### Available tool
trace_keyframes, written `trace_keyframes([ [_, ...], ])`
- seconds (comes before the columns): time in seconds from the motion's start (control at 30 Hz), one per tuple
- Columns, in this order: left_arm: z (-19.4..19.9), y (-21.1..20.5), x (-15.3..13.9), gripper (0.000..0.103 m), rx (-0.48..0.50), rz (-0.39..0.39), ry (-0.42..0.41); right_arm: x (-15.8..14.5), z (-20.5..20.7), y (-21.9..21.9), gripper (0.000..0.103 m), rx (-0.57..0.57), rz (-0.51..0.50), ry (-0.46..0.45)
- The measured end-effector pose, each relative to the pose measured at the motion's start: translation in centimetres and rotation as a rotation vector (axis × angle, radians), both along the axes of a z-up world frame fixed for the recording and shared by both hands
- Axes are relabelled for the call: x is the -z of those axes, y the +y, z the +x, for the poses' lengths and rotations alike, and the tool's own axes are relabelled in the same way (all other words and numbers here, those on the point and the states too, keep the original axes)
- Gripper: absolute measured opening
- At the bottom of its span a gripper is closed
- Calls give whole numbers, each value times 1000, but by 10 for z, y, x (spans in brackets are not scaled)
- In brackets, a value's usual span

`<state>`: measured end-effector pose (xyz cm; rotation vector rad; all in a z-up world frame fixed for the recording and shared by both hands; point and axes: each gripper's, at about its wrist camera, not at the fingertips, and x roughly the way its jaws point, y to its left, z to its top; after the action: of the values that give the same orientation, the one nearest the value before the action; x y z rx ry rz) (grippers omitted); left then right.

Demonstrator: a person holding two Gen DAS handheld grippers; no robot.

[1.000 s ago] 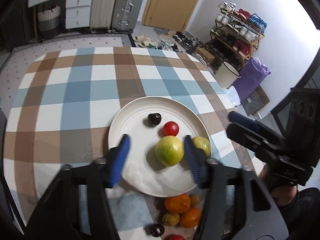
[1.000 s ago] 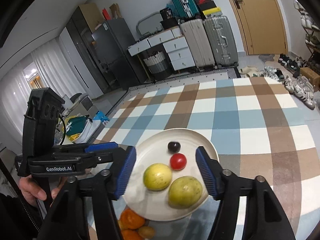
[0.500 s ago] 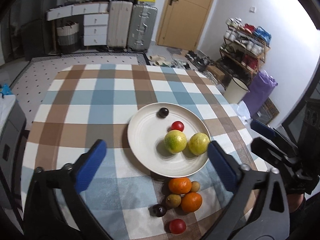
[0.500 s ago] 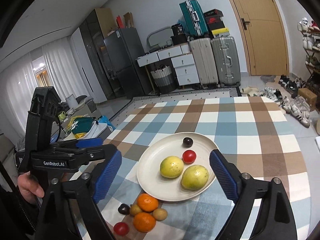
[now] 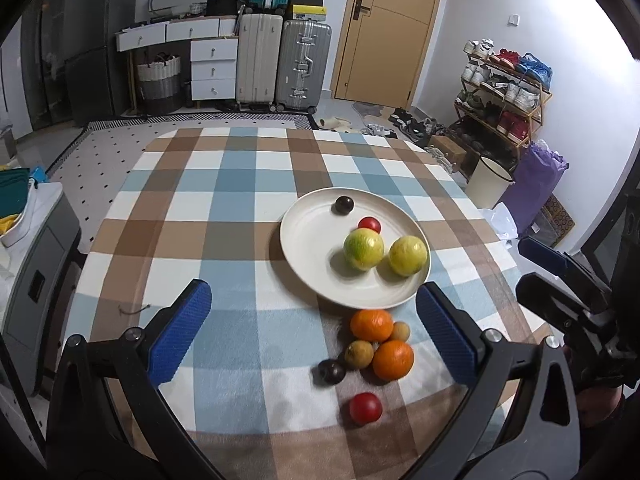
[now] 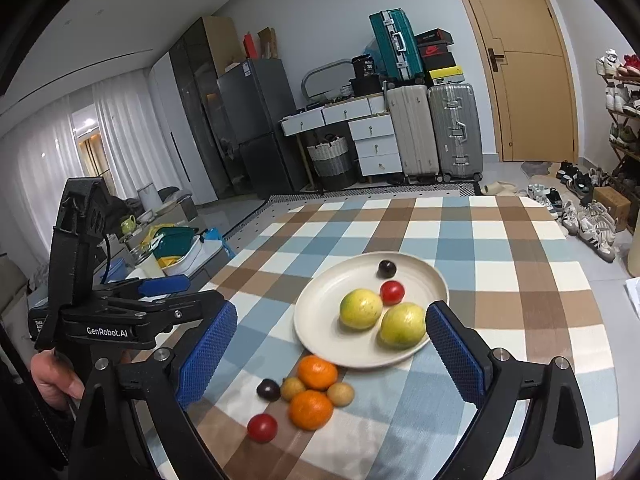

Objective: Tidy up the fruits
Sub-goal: 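Move both open tools back toward the remaining fruit cluster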

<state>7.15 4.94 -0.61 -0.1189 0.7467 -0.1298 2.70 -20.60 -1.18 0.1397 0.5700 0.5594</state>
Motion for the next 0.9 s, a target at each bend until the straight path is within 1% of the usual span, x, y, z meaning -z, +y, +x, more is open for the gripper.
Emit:
trace_keyframes([
  [0.27,-25,-2,15,102,-48,47,-25,16,-20,7,97,-42,-2,2],
  [0.53,-28,-3,47,102,-74,24,32,41,-23,17,97,-50,-27,54],
  [0.7,-27,-4,66,102,-81,48,49,60,-20,24,97,-55,-54,97],
  [0.9,-20,2,76,102,-87,29,62,78,-13,27,97,-50,-62,139],
])
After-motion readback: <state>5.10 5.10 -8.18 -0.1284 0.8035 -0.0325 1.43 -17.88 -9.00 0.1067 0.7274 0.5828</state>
